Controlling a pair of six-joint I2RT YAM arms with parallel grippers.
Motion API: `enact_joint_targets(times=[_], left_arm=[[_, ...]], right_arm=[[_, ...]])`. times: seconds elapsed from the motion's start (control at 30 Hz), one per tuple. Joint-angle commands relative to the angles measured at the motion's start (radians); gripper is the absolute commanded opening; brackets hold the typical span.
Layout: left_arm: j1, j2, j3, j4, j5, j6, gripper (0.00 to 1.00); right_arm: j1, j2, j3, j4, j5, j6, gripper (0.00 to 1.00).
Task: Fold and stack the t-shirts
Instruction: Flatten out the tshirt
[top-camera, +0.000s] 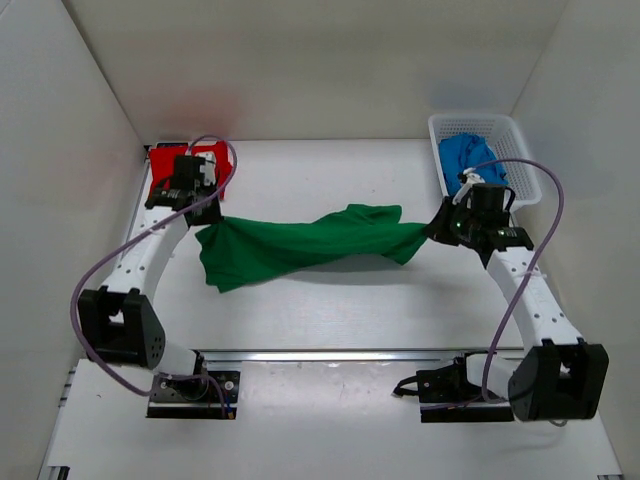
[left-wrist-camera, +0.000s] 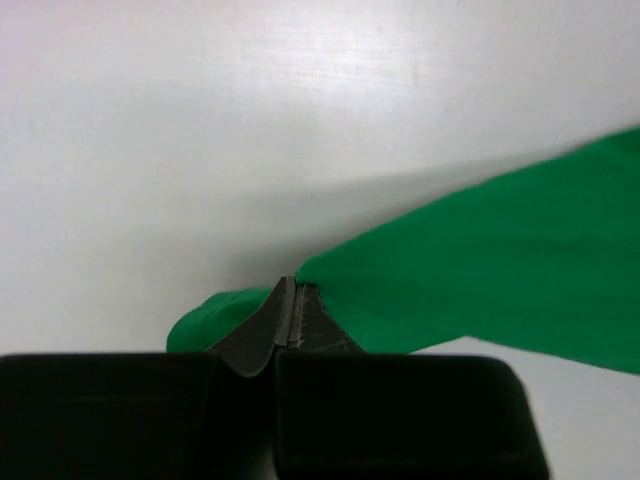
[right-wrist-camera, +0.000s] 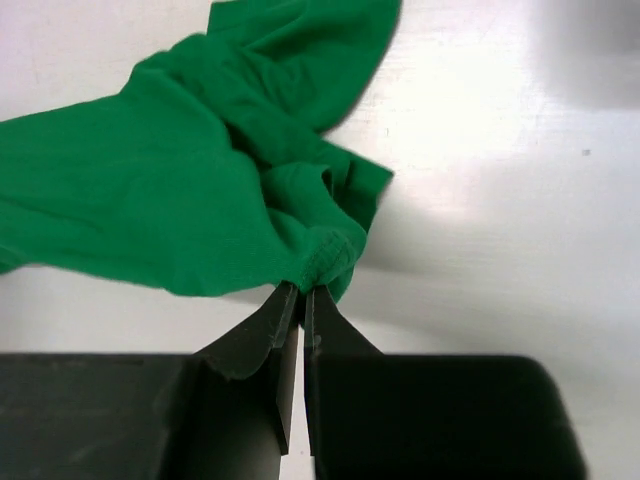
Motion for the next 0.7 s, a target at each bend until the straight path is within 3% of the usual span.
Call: enact_joint_targets(times=[0.0,0.17,0.2,0.23,0.27,0.3,0.33,0.37,0.4,0.67], left_arm=[[0.02,0.084,0.139,0.015,-0.053,0.039,0.0],[0.041,0.325,0.389,-0.045,-0.082,0.025,0.0],[0.052,0.354,0.418,-0.046,-0.095,0.014,0.06],[0.065,0.365,0.432,-0.049,-0.103,0.01,0.17],[0.072,0.373,0.438,-0.045,-0.117,0.005,0.49],[0.085,0.369,0.435,-0.034,-0.116,0.008,0.62],[0.096,0.361,0.412,-0.02,-0.111,0.008,0.7],[0.096,0.337,0.38,-0.011,-0.106,0.011,0.72],[0.099,0.318,0.344,0.006,-0.103,0.014,0.74],[0.102,0.26,0.064,0.075,-0.134,0.042,0.72]], right_arm=[[-0.003,0.103,0.107,0.046,-0.021,-0.061,0.0],[0.028,0.359,0.386,0.066,-0.017,-0.079,0.0],[0.028,0.409,0.441,0.088,-0.015,-0.075,0.0],[0.025,0.427,0.463,0.097,-0.015,-0.076,0.0],[0.025,0.464,0.496,0.115,-0.009,-0.067,0.07],[0.031,0.483,0.526,0.124,-0.001,-0.071,0.15],[0.027,0.501,0.539,0.12,0.008,-0.068,0.3],[0.028,0.509,0.555,0.114,0.018,-0.071,0.4],[0.033,0.51,0.553,0.109,0.026,-0.073,0.42],[0.091,0.467,0.334,0.161,0.045,-0.105,0.43]])
